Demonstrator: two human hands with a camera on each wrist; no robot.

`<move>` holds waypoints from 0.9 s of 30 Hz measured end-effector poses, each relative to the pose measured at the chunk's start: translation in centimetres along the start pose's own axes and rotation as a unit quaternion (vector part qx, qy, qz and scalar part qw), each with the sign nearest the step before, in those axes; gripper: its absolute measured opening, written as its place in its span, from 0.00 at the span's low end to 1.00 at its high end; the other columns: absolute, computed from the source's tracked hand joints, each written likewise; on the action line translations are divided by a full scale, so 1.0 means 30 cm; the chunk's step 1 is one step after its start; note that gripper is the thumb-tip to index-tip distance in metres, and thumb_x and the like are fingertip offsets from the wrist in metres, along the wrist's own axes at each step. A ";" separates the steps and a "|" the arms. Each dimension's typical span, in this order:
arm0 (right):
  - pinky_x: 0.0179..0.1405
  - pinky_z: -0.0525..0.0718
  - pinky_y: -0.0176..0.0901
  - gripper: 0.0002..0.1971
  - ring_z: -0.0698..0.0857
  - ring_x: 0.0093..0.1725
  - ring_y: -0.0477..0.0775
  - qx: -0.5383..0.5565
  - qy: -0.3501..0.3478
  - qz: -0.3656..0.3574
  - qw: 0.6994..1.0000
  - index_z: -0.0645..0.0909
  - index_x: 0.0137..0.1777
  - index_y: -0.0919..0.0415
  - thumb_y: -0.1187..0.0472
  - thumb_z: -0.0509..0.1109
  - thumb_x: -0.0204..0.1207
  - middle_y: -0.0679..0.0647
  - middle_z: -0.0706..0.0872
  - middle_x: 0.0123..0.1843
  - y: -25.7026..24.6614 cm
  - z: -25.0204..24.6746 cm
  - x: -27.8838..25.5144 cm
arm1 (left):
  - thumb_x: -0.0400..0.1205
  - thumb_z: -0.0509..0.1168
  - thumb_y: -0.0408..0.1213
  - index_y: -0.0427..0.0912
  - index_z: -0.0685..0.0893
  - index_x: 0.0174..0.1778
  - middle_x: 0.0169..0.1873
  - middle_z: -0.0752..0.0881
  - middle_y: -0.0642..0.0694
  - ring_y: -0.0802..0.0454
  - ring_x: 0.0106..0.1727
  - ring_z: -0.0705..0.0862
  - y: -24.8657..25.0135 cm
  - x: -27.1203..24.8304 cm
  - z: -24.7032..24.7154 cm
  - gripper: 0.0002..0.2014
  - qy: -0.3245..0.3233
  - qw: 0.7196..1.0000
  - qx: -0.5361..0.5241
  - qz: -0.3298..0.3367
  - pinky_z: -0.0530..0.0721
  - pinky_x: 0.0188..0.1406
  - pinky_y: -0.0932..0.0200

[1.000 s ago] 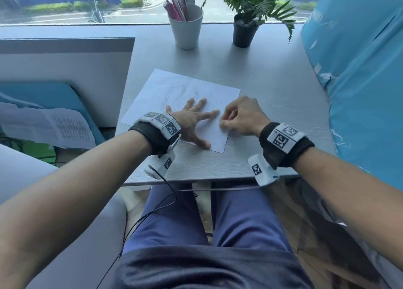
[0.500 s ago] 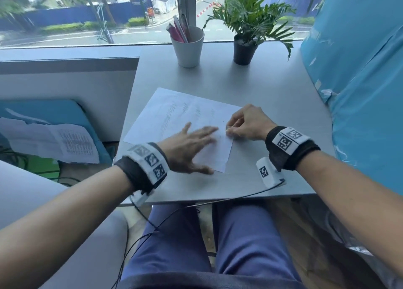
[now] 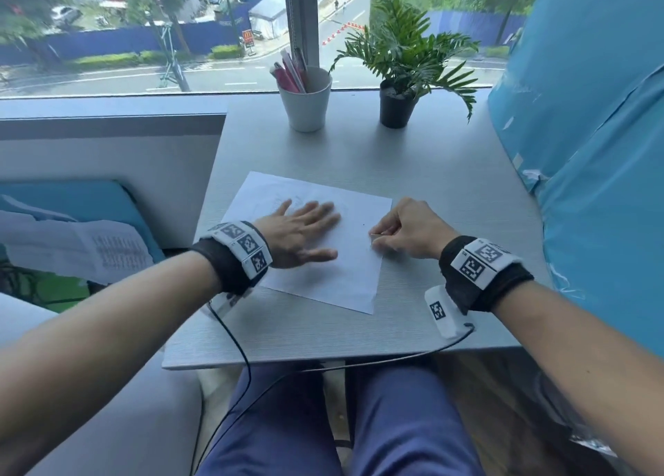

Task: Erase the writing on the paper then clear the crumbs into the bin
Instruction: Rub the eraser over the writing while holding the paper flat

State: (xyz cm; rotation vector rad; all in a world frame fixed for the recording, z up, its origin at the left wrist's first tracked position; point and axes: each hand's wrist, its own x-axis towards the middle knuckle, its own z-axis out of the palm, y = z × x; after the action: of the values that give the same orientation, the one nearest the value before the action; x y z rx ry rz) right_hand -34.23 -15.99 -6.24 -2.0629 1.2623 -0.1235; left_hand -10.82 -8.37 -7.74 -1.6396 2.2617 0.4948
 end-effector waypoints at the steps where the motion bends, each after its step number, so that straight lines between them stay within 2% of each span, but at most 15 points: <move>1: 0.30 0.80 0.23 0.08 0.83 0.29 0.41 -0.004 0.001 -0.004 1.000 0.93 0.49 0.61 0.65 0.80 0.69 0.48 0.88 0.32 -0.002 0.001 -0.001 | 0.76 0.38 0.75 0.52 0.36 0.87 0.85 0.33 0.52 0.52 0.87 0.36 -0.003 0.006 -0.007 0.47 0.015 1.000 -0.003 -0.003 0.35 0.85 0.40; 3: 0.28 0.75 0.18 0.09 0.82 0.30 0.37 -0.023 -0.002 -0.012 1.000 0.93 0.49 0.61 0.65 0.80 0.69 0.45 0.86 0.31 -0.004 0.004 -0.004 | 0.78 0.47 0.74 0.51 0.37 0.87 0.86 0.34 0.51 0.54 0.86 0.35 0.019 0.005 -0.003 0.49 0.026 0.999 -0.027 0.037 0.34 0.84 0.42; 5: 0.32 0.75 0.20 0.10 0.81 0.32 0.35 -0.057 -0.007 -0.016 0.998 0.92 0.50 0.58 0.63 0.81 0.68 0.44 0.85 0.32 -0.014 0.001 -0.001 | 0.76 0.58 0.73 0.56 0.38 0.87 0.85 0.33 0.53 0.55 0.85 0.33 0.045 0.000 0.015 0.52 0.003 0.997 -0.051 0.056 0.33 0.81 0.39; 7: 0.35 0.77 0.26 0.10 0.81 0.33 0.36 -0.078 -0.014 -0.022 0.997 0.91 0.49 0.56 0.61 0.82 0.67 0.47 0.86 0.35 -0.035 -0.003 0.006 | 0.71 0.65 0.74 0.59 0.37 0.87 0.85 0.31 0.54 0.53 0.85 0.30 0.046 0.001 0.026 0.57 -0.017 0.997 -0.065 0.026 0.32 0.81 0.32; 9: 0.35 0.80 0.29 0.08 0.83 0.30 0.37 -0.060 -0.010 -0.039 0.997 0.90 0.45 0.57 0.61 0.83 0.66 0.50 0.89 0.36 -0.065 -0.001 0.018 | 0.64 0.69 0.77 0.60 0.35 0.86 0.84 0.29 0.55 0.52 0.84 0.27 0.033 0.009 0.025 0.64 -0.018 0.997 -0.077 -0.005 0.32 0.79 0.27; 12: 0.37 0.83 0.34 0.06 0.83 0.26 0.37 -0.033 0.011 -0.058 0.998 0.91 0.41 0.60 0.62 0.82 0.66 0.53 0.90 0.34 -0.105 0.015 0.044 | 0.55 0.71 0.80 0.62 0.30 0.84 0.83 0.26 0.56 0.53 0.82 0.23 0.025 0.016 0.031 0.72 -0.031 0.997 -0.075 -0.013 0.29 0.77 0.26; 15: 0.42 0.78 0.33 0.05 0.82 0.37 0.46 -0.060 0.029 -0.062 0.996 0.91 0.41 0.60 0.60 0.80 0.67 0.49 0.85 0.35 -0.130 0.060 0.037 | 0.49 0.72 0.81 0.61 0.29 0.84 0.82 0.24 0.58 0.54 0.81 0.21 0.023 0.019 0.042 0.77 -0.039 0.996 -0.074 -0.016 0.27 0.77 0.26; 17: 0.39 0.78 0.34 0.04 0.81 0.37 0.46 -0.060 -0.008 -0.093 0.994 0.91 0.40 0.59 0.60 0.79 0.67 0.45 0.81 0.34 -0.150 0.121 -0.018 | 0.46 0.71 0.82 0.61 0.28 0.83 0.82 0.23 0.58 0.53 0.80 0.20 0.021 0.026 0.047 0.79 -0.041 0.996 -0.075 -0.018 0.27 0.76 0.26; 20: 0.34 0.81 0.34 0.01 0.85 0.34 0.45 -0.085 -0.089 -0.154 0.980 0.91 0.38 0.58 0.61 0.79 0.68 0.46 0.85 0.31 -0.182 0.160 -0.088 | 0.45 0.70 0.84 0.61 0.27 0.83 0.81 0.22 0.57 0.52 0.80 0.19 0.022 0.030 0.052 0.79 -0.040 0.996 -0.073 -0.018 0.26 0.75 0.24; 21: 0.33 0.81 0.33 0.01 0.85 0.34 0.45 -0.094 -0.079 -0.149 0.981 0.91 0.38 0.58 0.61 0.79 0.67 0.47 0.86 0.31 -0.177 0.144 -0.063 | 0.45 0.71 0.83 0.61 0.27 0.83 0.81 0.22 0.57 0.52 0.80 0.19 0.021 0.027 0.051 0.80 -0.040 0.996 -0.076 -0.018 0.26 0.75 0.25; 24: 0.32 0.75 0.29 0.03 0.83 0.33 0.46 -0.080 0.019 -0.093 0.992 0.91 0.37 0.58 0.60 0.78 0.66 0.45 0.83 0.29 -0.149 0.075 0.026 | 0.46 0.72 0.82 0.61 0.28 0.84 0.82 0.24 0.58 0.54 0.81 0.20 0.019 0.024 0.051 0.80 -0.034 0.996 -0.084 -0.015 0.27 0.76 0.25; 25: 0.32 0.75 0.29 0.03 0.83 0.33 0.46 -0.081 0.029 -0.089 0.992 0.90 0.37 0.58 0.60 0.78 0.67 0.45 0.82 0.29 -0.148 0.078 0.025 | 0.46 0.72 0.82 0.60 0.29 0.84 0.82 0.24 0.58 0.54 0.81 0.20 0.019 0.023 0.052 0.80 -0.034 0.996 -0.084 -0.016 0.27 0.76 0.25; 27: 0.31 0.76 0.30 0.02 0.83 0.32 0.44 -0.086 -0.025 -0.113 0.990 0.90 0.37 0.58 0.60 0.77 0.68 0.44 0.83 0.29 -0.163 0.122 -0.033 | 0.46 0.72 0.82 0.61 0.28 0.83 0.82 0.24 0.58 0.54 0.80 0.20 0.021 0.022 0.050 0.79 -0.035 0.996 -0.085 -0.018 0.27 0.76 0.26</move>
State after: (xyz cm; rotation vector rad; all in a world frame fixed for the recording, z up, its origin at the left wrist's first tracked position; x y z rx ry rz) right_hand -29.55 -11.94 -5.73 -2.3398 1.0365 -0.0656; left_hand -11.55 -8.07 -9.31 -1.7122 2.1875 0.7417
